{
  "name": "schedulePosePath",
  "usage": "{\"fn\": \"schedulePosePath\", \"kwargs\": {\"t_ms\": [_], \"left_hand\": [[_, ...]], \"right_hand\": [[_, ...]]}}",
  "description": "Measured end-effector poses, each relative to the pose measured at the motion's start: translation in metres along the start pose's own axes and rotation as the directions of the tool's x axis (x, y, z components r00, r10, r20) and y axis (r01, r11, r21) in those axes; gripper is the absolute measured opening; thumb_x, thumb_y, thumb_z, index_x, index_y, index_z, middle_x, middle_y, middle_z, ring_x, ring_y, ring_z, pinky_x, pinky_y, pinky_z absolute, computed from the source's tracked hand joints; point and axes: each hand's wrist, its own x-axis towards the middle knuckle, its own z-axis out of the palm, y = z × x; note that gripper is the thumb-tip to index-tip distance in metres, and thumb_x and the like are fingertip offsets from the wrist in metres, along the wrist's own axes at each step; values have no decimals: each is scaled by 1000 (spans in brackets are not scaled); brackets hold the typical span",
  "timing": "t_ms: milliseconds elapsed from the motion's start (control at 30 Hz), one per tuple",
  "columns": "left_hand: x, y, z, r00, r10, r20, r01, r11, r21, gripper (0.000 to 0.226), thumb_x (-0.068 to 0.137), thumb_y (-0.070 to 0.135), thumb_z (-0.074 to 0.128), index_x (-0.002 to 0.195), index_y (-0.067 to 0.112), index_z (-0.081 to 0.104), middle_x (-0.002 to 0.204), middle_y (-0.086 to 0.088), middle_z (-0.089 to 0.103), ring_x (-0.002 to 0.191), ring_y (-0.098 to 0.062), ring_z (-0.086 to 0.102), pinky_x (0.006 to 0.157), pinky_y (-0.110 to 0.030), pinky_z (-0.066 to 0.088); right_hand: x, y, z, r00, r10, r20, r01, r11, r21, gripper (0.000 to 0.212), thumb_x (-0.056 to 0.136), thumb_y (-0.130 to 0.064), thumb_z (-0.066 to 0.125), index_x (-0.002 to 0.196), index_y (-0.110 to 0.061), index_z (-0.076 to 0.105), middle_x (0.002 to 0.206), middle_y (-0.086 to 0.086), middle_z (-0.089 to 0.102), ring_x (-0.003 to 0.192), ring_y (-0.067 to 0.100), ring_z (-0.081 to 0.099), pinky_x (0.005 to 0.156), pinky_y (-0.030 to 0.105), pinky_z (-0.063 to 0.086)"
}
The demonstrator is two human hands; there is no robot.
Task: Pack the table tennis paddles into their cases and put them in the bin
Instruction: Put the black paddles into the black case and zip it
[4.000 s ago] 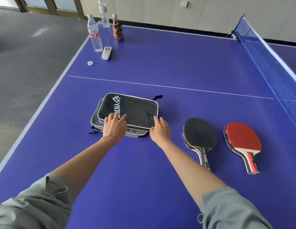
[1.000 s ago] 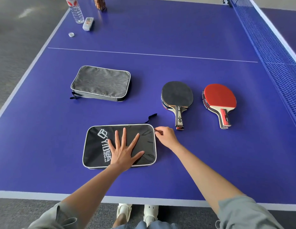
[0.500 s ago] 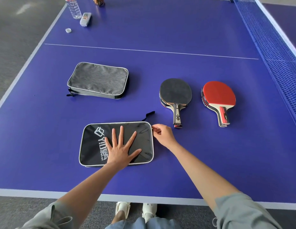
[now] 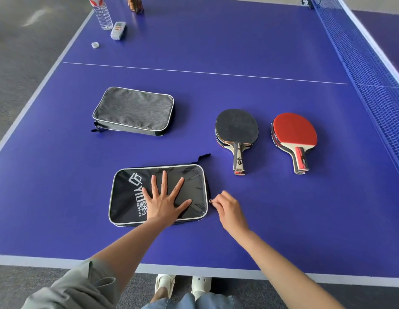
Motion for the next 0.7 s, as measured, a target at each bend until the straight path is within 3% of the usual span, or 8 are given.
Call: {"fn": "schedulePosePath", "kwargs": {"t_ms": [67,200,300,400,467,567,700], "left_hand": [[-1,2,-2,1000,-16,1,16,1000,20,74,79,81,13,140,52,-19,156,-2,-27,143,-38,-19,112,-64,3],[-6,9,-7,998,-63,-26,65,996,69,74,82,78,13,143,47,-16,159,-7,-18,144,-43,-9,111,-64,6],[-6,18,-15,987,-158,-26,159,987,27,76,85,74,14,149,38,-7,158,-17,-11,144,-42,-9,112,-65,1],[0,15,-22,990,-112,-84,114,993,15,79,89,69,19,151,23,4,158,-20,-9,145,-36,-13,112,-63,-2],[8,6,-25,992,21,-123,-19,1000,11,77,91,65,23,151,19,6,159,-14,-12,146,-33,-15,113,-60,-5],[23,-8,-24,969,229,-90,-230,973,0,64,94,60,20,149,38,-2,159,0,-17,144,-32,-20,114,-61,-6],[34,-20,-15,970,242,-22,-241,970,18,56,90,64,6,137,52,-22,156,12,-25,142,-35,-25,108,-68,-8]], "right_hand": [[-19,-2,9,998,55,-35,-54,998,41,19,93,-6,52,75,-1,58,80,11,55,69,27,56,60,41,47],[-18,-10,19,952,305,28,-293,878,378,17,95,-2,46,79,-2,54,80,15,66,68,20,68,64,31,60],[11,-15,17,938,344,31,-315,815,485,16,94,2,46,79,-1,51,77,21,62,69,28,67,65,30,61],[48,-18,8,946,324,-25,-276,842,464,14,91,6,48,78,8,53,81,24,63,69,26,62,68,40,61],[73,-20,0,963,259,-70,-214,898,385,15,89,6,50,76,10,55,80,23,66,68,31,62,67,35,58],[109,-21,-11,990,138,-39,-123,957,262,14,88,1,55,76,5,62,78,15,69,68,24,57,66,28,45],[132,-19,-5,993,102,54,-108,988,112,13,89,-1,51,79,3,59,80,8,64,73,24,56,70,40,47]]}}
